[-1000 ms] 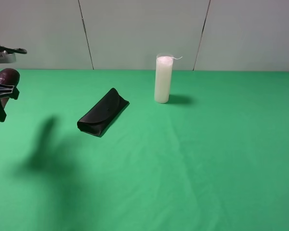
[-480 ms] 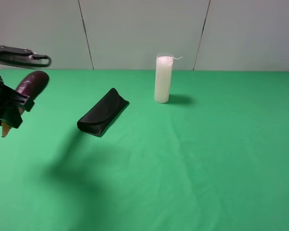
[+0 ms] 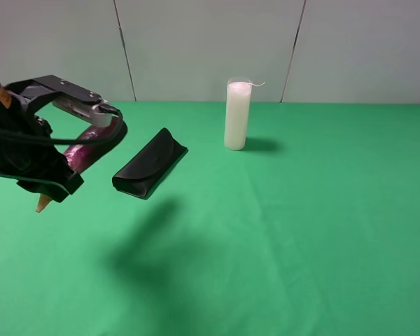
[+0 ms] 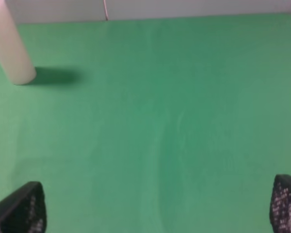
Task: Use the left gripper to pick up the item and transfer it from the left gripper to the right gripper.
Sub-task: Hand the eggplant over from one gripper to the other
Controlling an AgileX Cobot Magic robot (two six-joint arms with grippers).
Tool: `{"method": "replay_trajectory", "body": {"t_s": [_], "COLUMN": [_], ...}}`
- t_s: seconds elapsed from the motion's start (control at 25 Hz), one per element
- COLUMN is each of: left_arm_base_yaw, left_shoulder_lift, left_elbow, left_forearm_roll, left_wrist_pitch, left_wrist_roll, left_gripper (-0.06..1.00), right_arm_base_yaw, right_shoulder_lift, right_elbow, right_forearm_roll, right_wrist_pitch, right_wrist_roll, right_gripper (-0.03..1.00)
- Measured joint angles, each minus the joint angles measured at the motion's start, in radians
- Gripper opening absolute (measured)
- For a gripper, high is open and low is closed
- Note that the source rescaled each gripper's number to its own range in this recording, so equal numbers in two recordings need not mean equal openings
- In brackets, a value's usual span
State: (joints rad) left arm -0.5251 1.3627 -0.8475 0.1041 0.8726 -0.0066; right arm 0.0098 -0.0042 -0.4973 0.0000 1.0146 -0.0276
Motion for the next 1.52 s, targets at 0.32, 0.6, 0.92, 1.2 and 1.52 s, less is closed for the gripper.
{"method": "replay_trajectory", "body": {"t_s": [0.32,0.6,0.92,1.2,1.52], "left_arm_base_yaw": [-0.057,-0.11,-0.198,-0.289,-0.326], "left_shoulder_lift": [0.0,0.002,0.044,0.179,0.265], "left_elbow": [0.0,-0.075,-0.174,-0.322,-0.407], "left_forearm_roll": [0.0,-0.011,-0.036,-0.04,-0.06], "left_wrist_pitch": [-0.033,-0.051,-0.07,-0.054,-0.055], "left_wrist_roll": [0.104,0.241,0.363,0.412,0.455], "left_gripper": [0.0,0.0,0.0,0.0,0.0], "right_arm_base_yaw": [0.0,0.0,0.0,0.0,0.0], "right_shoulder_lift": [0.0,0.0,0.178,0.422,0.612], "right_elbow": [0.0,0.0,-0.029,-0.069,-0.069], "right_forearm_roll": [0.0,0.0,0.053,0.288,0.58], "right_wrist_pitch": [0.0,0.0,-0.008,-0.143,-0.269], "right_wrist_roll": [0.0,0.0,0.101,0.084,-0.082], "right_gripper": [1.0,1.0,1.0,1.0,1.0]}}
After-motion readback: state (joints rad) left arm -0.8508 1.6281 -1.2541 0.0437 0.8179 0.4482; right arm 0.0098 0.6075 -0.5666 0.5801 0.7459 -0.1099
